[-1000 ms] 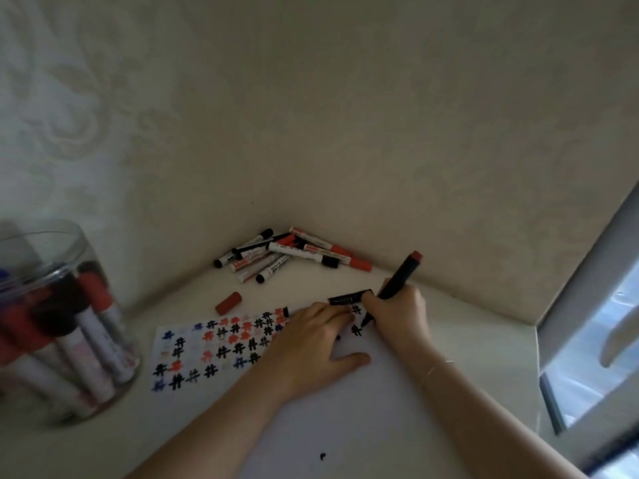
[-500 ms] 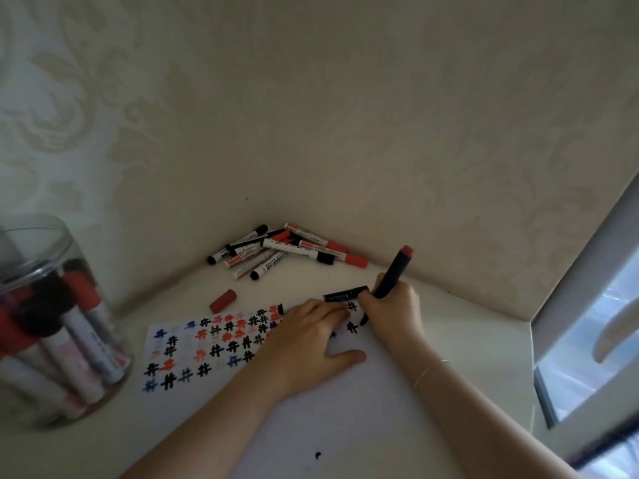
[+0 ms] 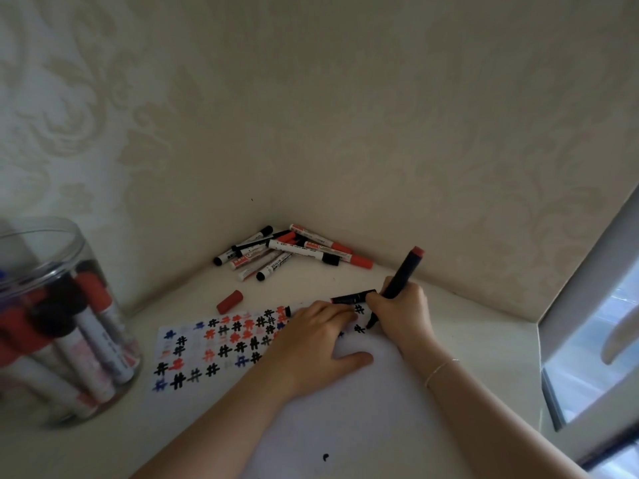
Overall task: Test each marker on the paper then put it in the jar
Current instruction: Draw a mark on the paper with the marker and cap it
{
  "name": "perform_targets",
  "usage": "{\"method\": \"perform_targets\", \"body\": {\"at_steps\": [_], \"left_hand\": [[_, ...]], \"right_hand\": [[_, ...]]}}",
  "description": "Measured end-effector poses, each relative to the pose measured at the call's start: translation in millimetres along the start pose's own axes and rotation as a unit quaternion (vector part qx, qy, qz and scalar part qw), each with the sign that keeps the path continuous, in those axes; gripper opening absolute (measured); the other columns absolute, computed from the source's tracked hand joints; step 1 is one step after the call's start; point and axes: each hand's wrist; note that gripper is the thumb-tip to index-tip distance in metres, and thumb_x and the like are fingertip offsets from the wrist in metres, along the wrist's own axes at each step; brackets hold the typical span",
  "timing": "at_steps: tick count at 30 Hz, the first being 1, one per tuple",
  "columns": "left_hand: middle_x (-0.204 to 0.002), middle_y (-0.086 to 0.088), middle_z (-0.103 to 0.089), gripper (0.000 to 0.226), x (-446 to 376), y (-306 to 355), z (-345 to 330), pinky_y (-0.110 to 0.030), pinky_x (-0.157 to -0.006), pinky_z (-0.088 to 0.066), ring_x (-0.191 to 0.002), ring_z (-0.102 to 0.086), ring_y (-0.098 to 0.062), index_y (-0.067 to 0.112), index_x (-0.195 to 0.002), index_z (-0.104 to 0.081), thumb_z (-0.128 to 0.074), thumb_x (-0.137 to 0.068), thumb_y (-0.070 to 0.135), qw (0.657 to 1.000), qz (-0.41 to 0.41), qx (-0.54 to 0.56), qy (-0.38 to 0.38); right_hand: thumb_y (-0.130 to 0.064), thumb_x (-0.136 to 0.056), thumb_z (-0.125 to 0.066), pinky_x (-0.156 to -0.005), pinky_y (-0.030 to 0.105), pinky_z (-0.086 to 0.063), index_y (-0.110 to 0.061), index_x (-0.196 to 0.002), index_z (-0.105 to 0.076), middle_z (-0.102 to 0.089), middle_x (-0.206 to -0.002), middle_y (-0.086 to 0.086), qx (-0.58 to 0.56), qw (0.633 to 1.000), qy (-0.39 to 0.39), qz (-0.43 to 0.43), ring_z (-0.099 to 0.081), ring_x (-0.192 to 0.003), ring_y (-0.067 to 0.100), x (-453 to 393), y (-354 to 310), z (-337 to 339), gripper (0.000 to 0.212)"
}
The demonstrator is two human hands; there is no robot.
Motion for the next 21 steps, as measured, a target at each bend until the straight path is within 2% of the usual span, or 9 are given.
{"method": "perform_targets", "body": {"at_steps": [3,5,10,14,21], "left_hand": [[-0.15,0.014,-0.033,0.071,0.6,0.2,0.8,-0.023,-0.111,-0.021,-0.134,-0.026,-0.004,0.024,-0.143,-0.038,-0.045,-0.087,0.066,1.0,0.004,-0.003,0.001],[-0.15,0.014,-0.032,0.071,0.6,0.7,1.1,-0.024,-0.112,-0.021,-0.135,-0.025,-0.004,0.024,-0.144,-0.037,-0.045,-0.087,0.065,1.0,0.004,-0.004,0.001],[-0.151,0.014,-0.031,0.07,1.0,1.4,0.9,-0.024,-0.111,-0.02,-0.135,-0.023,-0.003,0.024,-0.145,-0.036,-0.044,-0.088,0.065,1.0,0.003,-0.014,0.0],[-0.151,0.013,-0.031,0.07,1.2,2.0,1.1,-0.022,-0.109,-0.018,-0.135,-0.022,-0.003,0.024,-0.145,-0.035,-0.043,-0.089,0.064,1.0,-0.001,-0.016,0.002],[-0.151,0.013,-0.031,0.071,1.6,1.7,0.9,-0.022,-0.11,-0.017,-0.135,-0.022,-0.003,0.024,-0.145,-0.035,-0.043,-0.088,0.065,1.0,0.0,-0.014,0.004]], "right_hand": [[-0.004,-0.077,-0.063,-0.042,0.021,-0.033,-0.009,-0.064,-0.042,-0.045,-0.056,0.005,-0.051,0.998,0.029,-0.016,-0.041,-0.05,0.016,0.0,0.0,3.9,0.025],[-0.003,-0.077,-0.062,-0.046,0.025,-0.032,-0.009,-0.065,-0.041,-0.043,-0.058,0.006,-0.051,0.998,0.021,-0.012,-0.04,-0.053,0.017,-0.1,0.0,5.0,0.025],[-0.003,-0.076,-0.061,-0.039,0.016,-0.027,-0.013,-0.057,-0.033,-0.037,-0.052,0.0,0.005,1.0,-0.02,0.004,-0.033,-0.048,0.012,-0.3,1.9,1.0,0.036],[-0.005,-0.076,-0.063,-0.043,0.019,-0.028,-0.013,-0.056,-0.035,-0.04,-0.052,0.0,0.02,1.0,-0.02,0.007,-0.035,-0.049,0.012,-0.1,1.8,0.0,0.036],[-0.008,-0.077,-0.066,-0.041,0.019,-0.03,-0.012,-0.058,-0.036,-0.042,-0.053,0.001,-0.01,1.0,0.009,-0.002,-0.038,-0.048,0.013,0.0,0.1,0.5,0.035]]}}
Point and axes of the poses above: each hand's wrist, its own x-axis away from the middle knuckle, its own z-axis out of the back of the hand, y = z × x
